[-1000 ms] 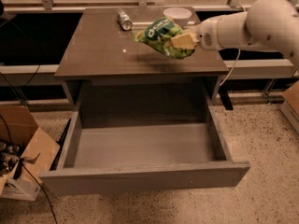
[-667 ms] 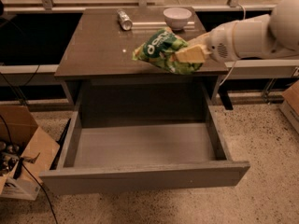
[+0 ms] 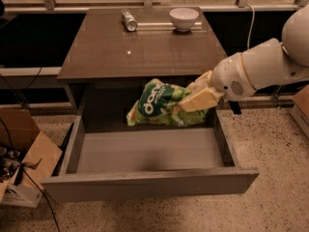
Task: Place green rice chip bag into top drawer
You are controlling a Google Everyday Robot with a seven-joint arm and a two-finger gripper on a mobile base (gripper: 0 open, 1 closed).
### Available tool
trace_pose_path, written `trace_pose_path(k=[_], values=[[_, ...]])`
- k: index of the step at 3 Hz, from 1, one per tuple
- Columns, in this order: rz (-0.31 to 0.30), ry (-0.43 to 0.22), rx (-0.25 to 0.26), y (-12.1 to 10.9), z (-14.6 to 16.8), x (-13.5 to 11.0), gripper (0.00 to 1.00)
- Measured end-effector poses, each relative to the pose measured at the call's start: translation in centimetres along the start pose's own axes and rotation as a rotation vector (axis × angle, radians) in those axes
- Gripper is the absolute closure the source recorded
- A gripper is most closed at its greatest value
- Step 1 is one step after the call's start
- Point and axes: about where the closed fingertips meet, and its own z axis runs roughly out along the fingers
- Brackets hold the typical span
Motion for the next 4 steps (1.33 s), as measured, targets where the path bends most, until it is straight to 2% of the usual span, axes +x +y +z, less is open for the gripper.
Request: trace_pose_path(k=[1, 2, 3, 4], values=[[0.021, 0.059, -0.107, 1.3, 2.9, 3.4, 1.0], [0.06, 0.062, -0.147, 0.2, 5.6, 6.2, 1.0], [0.107, 0.075, -0.169, -1.3, 8.4, 9.4, 0.83], [0.107, 0.075, -0.175, -1.1, 8.6, 9.4, 0.6]])
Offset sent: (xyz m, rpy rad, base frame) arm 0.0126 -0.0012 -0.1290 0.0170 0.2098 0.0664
